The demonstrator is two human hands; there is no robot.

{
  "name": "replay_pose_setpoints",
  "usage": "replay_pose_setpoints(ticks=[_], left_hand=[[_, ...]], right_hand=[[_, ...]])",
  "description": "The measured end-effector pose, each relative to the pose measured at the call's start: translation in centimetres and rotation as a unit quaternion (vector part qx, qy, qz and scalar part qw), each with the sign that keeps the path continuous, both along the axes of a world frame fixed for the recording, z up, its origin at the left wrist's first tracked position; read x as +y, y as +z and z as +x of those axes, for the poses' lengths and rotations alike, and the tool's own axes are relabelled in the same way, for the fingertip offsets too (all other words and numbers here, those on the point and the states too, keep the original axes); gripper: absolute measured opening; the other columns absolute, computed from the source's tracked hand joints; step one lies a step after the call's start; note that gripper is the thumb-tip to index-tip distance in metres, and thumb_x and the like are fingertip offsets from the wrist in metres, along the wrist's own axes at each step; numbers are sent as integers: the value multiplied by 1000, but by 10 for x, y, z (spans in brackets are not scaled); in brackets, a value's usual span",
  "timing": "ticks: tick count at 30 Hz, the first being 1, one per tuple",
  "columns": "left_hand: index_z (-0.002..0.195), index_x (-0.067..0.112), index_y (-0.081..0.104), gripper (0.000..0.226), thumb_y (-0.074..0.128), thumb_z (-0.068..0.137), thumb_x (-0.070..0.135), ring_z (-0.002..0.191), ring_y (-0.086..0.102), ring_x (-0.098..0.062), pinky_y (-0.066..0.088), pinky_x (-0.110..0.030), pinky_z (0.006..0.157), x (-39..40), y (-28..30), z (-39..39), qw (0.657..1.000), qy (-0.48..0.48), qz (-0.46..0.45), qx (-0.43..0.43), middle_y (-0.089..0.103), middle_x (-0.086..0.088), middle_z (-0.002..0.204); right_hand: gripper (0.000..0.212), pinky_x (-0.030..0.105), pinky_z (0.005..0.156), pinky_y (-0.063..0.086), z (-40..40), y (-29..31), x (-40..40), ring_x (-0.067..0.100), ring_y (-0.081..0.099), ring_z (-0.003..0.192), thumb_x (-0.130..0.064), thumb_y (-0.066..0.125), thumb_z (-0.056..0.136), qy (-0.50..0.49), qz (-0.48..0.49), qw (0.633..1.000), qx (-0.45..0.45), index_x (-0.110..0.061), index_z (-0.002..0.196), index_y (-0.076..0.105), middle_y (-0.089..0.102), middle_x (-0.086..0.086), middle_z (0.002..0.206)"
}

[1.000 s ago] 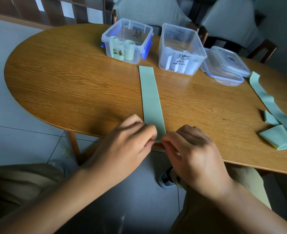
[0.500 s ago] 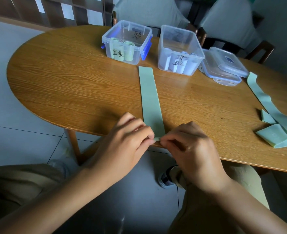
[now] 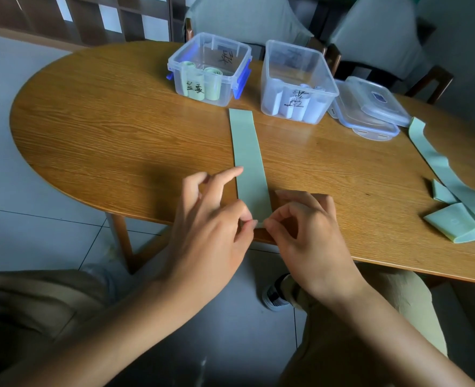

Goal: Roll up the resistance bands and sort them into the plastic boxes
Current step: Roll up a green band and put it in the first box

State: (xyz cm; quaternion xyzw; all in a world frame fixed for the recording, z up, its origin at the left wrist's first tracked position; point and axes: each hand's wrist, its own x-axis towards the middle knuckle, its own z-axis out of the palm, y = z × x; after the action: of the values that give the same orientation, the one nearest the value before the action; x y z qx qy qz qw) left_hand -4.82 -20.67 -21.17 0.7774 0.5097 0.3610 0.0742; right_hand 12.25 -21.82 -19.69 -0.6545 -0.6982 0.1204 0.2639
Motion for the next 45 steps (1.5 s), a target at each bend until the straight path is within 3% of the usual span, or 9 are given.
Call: replay_pose_setpoints(ticks=[6,12,16,25,33,40,45], left_hand=[[66,16,68,18,79,79,22,120,43,-33,44,-42,97,5,3,4,999,36,25,20,60,-4,136],[85,19,61,16,74,78,25,119,43,-34,44,-42,96,14,2,7,998,56,23,24,59,-1,129],[89,18,60,16,71,79,24,119,44,-35,45,-43,94,24,1,9,996,71,42,39,59,-1,128],[90,19,60,20,74,75,19,119,43,-34,46,-45,93,56,3,11,994,95,37,41,60,1,124],[92,19,61,19,73,77,22,116,44,-34,45,-44,93,85,-1,10,995,91,20,36,61,0,118],[90,19,63,7,64,90,11,95,62,-22,48,-42,82,93,0,-9,995,53,-31,-81,69,5,95],[94,21,68,26,58,84,0,83,64,-1,50,-19,74,87,11,-16,987,34,-88,-127,70,13,89]], right_hand=[[7,25,103,30,-6,0,8,12,30,121,-28,65,94,-23,-10,1000,-6,-22,91,67,53,-9,130],[5,33,94,31,-15,-9,16,22,37,109,-24,60,93,-45,17,999,-9,-25,98,60,53,-3,114],[8,32,88,27,-21,-13,25,22,36,105,-26,55,97,-59,36,997,-25,-23,104,56,51,-1,115],[20,37,92,30,-37,-14,54,26,37,112,-23,43,101,-88,32,993,-67,-21,118,53,48,3,123],[26,37,97,31,-47,-8,80,25,34,115,-22,50,96,-90,-1,995,-48,-23,122,48,44,1,126],[50,37,98,31,-52,0,102,27,33,118,0,48,81,-107,-27,993,-31,-23,125,47,43,2,130],[48,38,98,30,-54,-1,120,28,34,120,2,43,83,-138,-20,990,-20,-23,123,47,45,3,129]])
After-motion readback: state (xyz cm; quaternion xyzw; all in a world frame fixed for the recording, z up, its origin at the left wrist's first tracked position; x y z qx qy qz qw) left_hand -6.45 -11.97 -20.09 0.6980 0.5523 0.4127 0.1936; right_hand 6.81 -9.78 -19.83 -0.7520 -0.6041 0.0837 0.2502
